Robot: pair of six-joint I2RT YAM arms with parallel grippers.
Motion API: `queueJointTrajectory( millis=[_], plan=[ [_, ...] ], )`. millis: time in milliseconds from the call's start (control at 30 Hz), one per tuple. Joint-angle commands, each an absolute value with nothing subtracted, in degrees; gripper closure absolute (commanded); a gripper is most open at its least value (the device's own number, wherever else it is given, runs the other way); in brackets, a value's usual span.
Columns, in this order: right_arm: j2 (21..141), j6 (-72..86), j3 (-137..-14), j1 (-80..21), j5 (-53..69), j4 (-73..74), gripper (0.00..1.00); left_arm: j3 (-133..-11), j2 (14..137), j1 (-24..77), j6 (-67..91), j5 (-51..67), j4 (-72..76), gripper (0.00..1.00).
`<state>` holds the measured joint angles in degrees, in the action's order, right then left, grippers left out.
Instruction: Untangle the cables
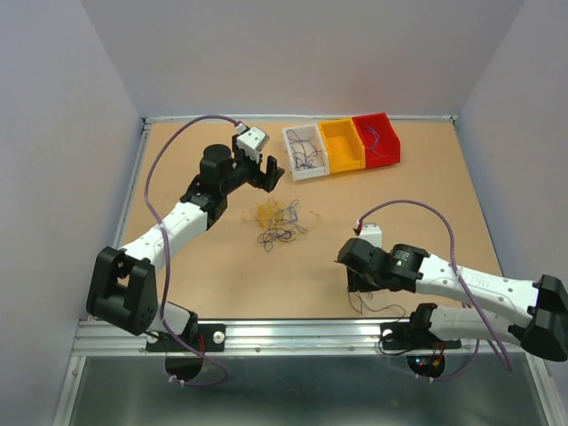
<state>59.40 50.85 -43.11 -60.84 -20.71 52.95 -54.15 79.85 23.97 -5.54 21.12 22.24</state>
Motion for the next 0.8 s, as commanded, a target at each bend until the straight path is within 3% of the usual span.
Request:
queueJointTrajectory(
  millis=[0,133,267,400,533,767],
  plan=[
    [63.36,52.73,-43.77,-61.26,-23.73,50.10,0.49,-56.69,79.01,24.17,-6.42,20.83,23.82,0.11],
    [67.67,51.95,-42.90,-61.26,-23.12,45.64,0.49,-56.69,78.93,24.17,-6.42,20.92,23.73,0.11],
    [73.47,52.56,-42.63,-61.35,-25.13,43.95,0.58,-56.69,79.10,24.17,-6.42,21.01,23.73,0.11],
    [77.86,53.52,-42.45,-61.35,-25.67,44.03,0.48,-56.69,79.10,24.17,-6.50,21.09,23.73,0.11],
    [80.59,54.22,-41.31,-61.35,-24.08,44.30,0.33,-56.69,79.01,24.17,-6.50,21.27,23.73,0.11],
    [77.96,54.75,-38.24,-61.79,-21.27,44.38,0.33,-56.78,79.19,24.26,-6.50,21.44,23.73,0.11]
  ],
)
